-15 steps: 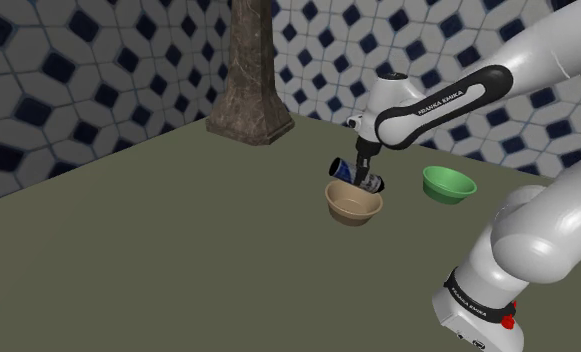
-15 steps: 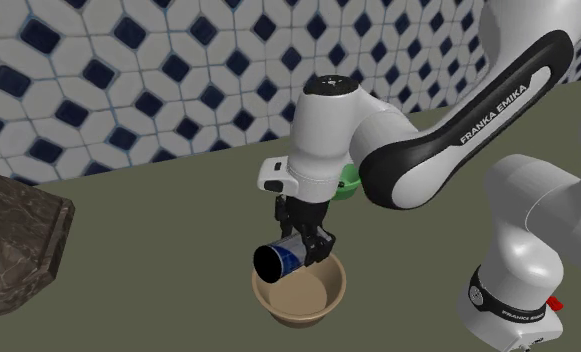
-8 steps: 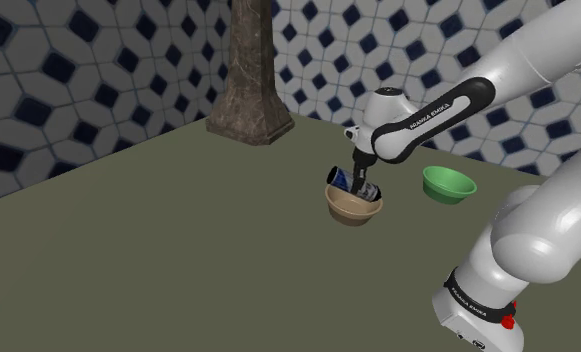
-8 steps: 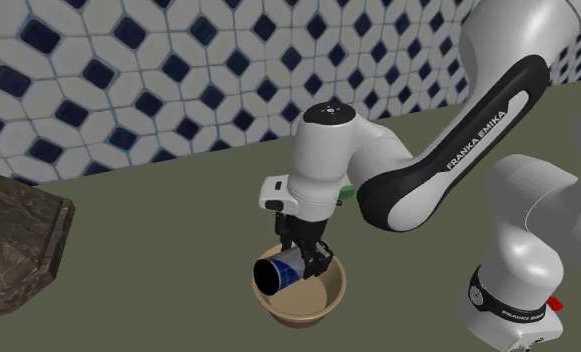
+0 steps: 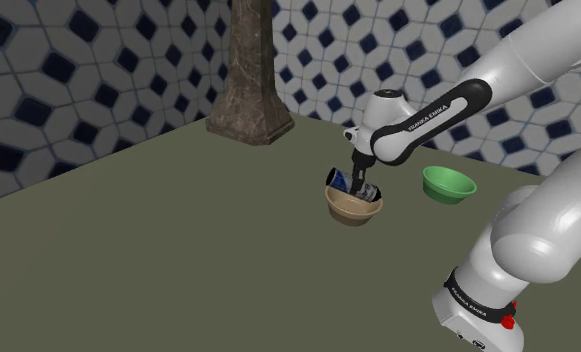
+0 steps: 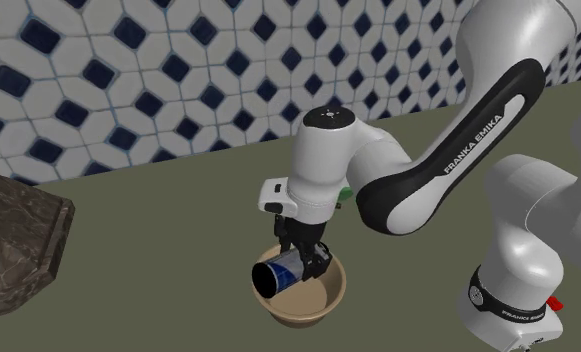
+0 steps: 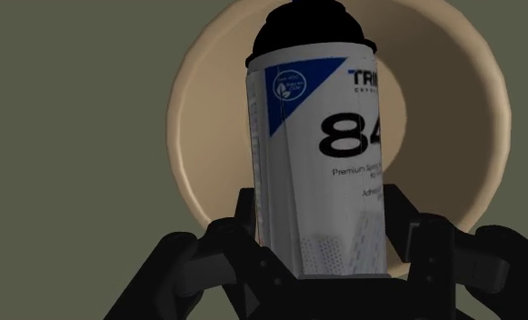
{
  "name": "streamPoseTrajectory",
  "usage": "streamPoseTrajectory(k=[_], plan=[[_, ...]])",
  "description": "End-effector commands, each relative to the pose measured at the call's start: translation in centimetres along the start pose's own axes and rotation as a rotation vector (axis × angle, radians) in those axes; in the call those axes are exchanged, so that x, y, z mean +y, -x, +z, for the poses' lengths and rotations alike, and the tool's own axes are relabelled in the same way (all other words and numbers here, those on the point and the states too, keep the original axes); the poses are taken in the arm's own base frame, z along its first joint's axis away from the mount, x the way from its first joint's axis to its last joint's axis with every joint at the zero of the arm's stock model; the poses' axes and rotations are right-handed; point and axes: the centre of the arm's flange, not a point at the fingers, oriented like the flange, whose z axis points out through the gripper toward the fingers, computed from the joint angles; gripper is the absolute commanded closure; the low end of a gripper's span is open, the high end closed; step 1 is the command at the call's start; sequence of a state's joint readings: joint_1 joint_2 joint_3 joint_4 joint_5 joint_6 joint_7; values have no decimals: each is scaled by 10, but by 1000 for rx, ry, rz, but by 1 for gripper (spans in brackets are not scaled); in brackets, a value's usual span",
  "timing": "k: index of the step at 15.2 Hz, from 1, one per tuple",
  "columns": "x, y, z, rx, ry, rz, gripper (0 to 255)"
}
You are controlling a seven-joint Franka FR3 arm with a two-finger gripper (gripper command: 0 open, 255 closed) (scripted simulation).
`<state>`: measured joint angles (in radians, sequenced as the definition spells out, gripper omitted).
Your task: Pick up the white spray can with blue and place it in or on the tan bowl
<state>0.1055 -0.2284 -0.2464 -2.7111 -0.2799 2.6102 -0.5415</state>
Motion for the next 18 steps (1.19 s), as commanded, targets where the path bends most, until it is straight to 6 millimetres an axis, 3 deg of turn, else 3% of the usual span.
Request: streamPoseTrajectory(k=[1, 6, 10, 18], plan=[[-2, 2, 3, -9, -7, 3, 0], [-1, 2, 3, -9, -7, 3, 0], [0, 2, -47, -9, -7, 3, 0], [0, 2, -47, -9, -7, 3, 0]])
